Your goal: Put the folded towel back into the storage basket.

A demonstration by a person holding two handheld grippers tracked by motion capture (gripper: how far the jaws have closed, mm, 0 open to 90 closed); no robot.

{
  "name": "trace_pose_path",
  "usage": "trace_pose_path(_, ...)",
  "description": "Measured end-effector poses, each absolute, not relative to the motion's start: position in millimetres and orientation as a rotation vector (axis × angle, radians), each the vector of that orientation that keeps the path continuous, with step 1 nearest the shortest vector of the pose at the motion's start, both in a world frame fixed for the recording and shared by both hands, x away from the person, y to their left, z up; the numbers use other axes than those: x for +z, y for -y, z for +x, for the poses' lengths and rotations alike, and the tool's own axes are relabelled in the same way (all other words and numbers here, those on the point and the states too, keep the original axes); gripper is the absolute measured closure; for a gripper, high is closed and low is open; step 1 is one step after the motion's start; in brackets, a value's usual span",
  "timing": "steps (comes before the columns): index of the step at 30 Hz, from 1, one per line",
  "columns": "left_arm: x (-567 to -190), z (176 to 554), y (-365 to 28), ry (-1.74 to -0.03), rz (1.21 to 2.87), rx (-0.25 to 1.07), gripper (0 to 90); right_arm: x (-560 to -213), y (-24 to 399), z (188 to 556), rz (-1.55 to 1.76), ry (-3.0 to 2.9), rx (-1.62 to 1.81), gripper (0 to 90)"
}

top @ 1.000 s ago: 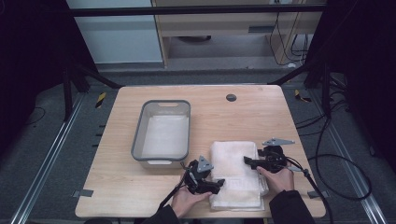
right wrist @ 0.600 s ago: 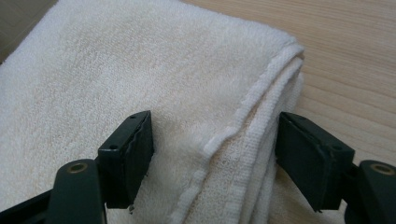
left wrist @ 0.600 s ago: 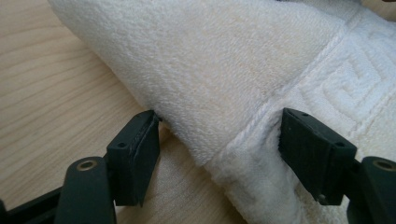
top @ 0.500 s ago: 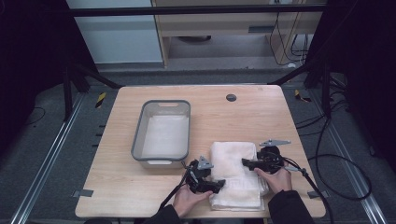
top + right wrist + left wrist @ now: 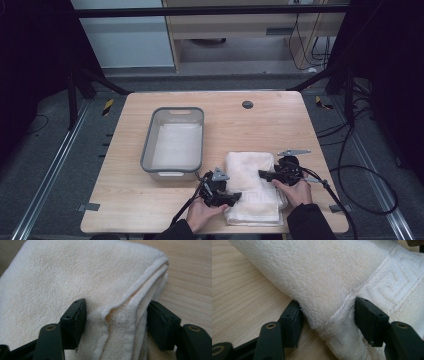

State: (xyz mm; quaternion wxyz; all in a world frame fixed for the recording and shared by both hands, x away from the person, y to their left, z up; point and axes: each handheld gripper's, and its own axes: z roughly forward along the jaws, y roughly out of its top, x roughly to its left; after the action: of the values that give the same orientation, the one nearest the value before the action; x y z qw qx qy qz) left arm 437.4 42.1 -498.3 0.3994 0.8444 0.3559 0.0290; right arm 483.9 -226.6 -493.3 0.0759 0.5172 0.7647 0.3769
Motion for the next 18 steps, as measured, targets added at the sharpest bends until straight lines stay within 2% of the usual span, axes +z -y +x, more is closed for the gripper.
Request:
trace_pose_path(11, -496.7, 439.6, -40.7, -0.906, 2.147, -0.001, 54.7, -495.4, 230.6, 485.4, 1.649, -2.31, 1.238, 54.7)
trace_pose_path(18, -495.5, 437.4, -40.5, -0.894, 2.146, 0.012, 61.5, -493.4, 231.0, 485.1, 1.654, -2.31, 1.246, 60.3)
